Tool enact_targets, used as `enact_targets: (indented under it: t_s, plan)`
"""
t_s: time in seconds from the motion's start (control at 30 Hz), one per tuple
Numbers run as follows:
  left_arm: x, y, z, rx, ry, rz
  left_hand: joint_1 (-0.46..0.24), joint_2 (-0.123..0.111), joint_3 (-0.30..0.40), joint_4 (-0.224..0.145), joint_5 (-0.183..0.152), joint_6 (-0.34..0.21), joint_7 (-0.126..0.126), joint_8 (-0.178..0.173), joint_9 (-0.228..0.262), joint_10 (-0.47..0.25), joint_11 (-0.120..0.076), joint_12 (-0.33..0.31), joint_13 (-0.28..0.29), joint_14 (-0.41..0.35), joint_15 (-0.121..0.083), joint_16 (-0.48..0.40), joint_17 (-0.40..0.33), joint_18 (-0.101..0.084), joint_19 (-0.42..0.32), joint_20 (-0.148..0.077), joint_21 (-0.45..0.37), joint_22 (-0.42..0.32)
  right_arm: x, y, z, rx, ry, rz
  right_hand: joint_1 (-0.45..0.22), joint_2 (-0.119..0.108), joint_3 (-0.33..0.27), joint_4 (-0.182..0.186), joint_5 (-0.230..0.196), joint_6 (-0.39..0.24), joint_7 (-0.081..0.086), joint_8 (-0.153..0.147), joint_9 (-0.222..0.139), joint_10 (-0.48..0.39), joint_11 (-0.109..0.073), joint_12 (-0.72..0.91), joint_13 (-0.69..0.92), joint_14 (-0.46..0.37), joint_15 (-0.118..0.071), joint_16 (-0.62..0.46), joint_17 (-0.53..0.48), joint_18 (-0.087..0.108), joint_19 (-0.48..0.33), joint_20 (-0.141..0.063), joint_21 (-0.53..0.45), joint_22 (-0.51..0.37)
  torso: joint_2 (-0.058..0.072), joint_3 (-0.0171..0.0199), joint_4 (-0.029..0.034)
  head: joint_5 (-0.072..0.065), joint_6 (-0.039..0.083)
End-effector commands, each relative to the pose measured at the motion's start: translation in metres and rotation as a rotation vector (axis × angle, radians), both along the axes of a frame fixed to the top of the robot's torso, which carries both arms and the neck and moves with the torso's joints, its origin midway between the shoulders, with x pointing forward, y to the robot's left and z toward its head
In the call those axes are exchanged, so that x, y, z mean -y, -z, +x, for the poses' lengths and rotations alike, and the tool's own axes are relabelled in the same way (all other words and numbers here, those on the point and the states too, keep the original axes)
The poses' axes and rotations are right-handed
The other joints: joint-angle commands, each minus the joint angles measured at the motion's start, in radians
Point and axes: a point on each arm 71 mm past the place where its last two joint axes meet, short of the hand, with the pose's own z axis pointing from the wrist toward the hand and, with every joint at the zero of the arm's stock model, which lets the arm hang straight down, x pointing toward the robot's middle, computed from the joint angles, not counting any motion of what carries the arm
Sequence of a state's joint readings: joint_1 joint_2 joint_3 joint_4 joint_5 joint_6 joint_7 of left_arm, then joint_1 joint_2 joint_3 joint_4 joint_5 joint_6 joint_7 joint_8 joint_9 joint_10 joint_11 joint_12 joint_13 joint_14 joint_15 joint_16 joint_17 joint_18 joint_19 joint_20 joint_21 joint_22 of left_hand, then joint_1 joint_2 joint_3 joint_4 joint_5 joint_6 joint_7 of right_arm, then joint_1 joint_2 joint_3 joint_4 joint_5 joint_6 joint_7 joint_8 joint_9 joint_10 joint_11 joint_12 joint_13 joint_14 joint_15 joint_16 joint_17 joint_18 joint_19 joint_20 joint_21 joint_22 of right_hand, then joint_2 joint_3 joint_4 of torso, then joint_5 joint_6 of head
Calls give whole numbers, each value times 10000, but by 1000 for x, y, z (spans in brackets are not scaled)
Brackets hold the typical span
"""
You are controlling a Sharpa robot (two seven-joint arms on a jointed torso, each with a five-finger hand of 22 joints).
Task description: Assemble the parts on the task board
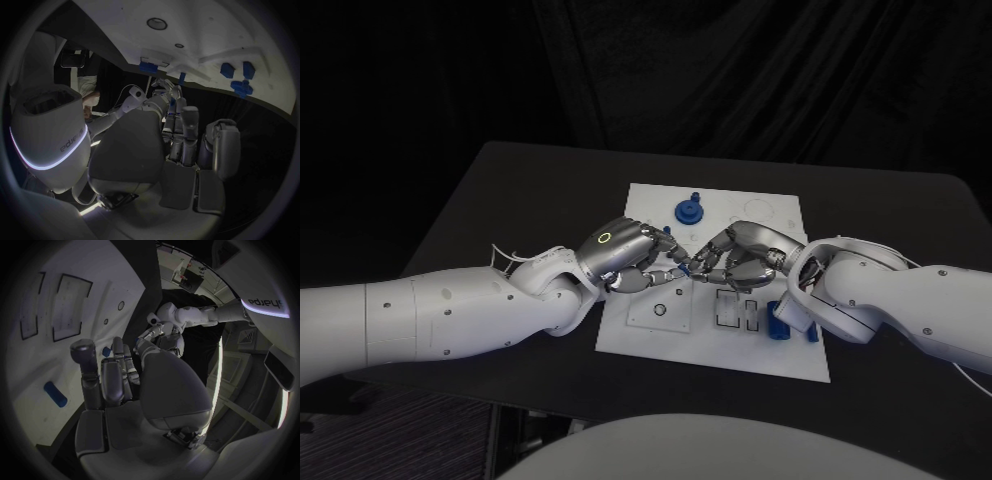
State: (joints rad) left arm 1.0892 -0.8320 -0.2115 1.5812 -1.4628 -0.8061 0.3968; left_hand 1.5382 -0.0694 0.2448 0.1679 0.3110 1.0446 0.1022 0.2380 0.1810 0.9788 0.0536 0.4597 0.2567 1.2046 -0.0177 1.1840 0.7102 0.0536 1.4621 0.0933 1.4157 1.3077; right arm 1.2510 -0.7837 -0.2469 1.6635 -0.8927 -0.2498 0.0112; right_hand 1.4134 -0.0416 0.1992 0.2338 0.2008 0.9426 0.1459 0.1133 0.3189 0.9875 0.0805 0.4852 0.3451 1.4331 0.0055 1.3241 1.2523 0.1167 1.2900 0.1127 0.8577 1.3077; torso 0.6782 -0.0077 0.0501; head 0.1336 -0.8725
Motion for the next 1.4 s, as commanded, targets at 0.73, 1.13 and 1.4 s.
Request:
enact_targets:
  t_s: [0.73, 1.13, 1.4]
  plan:
    - [4, 0, -4, -97, 375, 14, 35, 80, 77, 20, 72, 50, 44, 30, 420, 56, 41, -79, -15, -21, 89, -62, -43, -125, -30, 55, 25, 1984, -2, 9, 0, -274, -10, -150, 529, -44, 209, -290, 481, 98, 9, 25, -160, -2, -15, -121, -135, -20, 18, -1, -44, 112, -20, 7, -67, 942, 4, 4, -1, -28, -1]
    - [6, 1, -4, -239, 466, 95, 44, 89, 86, 14, 78, 40, 53, 27, 424, 62, 42, -81, -15, -29, 92, -70, -61, -124, -31, 60, 24, 1985, -5, 11, 2, -220, 7, -111, 618, -48, 269, -339, 595, 107, 10, 32, -193, 1, -16, -141, -164, -36, 16, -25, -81, 117, -32, 4, -98, 935, 3, 5, -5, -53, -1]
    - [7, 2, -4, -317, 514, 141, 47, 90, 88, 11, 78, 34, 57, 24, 425, 63, 43, -82, -16, -35, 93, -76, -75, -123, -35, 61, 17, 1983, -7, 11, 3, -177, 3, -80, 633, -40, 283, -345, 605, 113, 11, 36, -199, 3, -15, -144, -169, -39, 16, -28, -86, 119, -39, 3, -116, 931, -1, 2, -3, -61, -1]
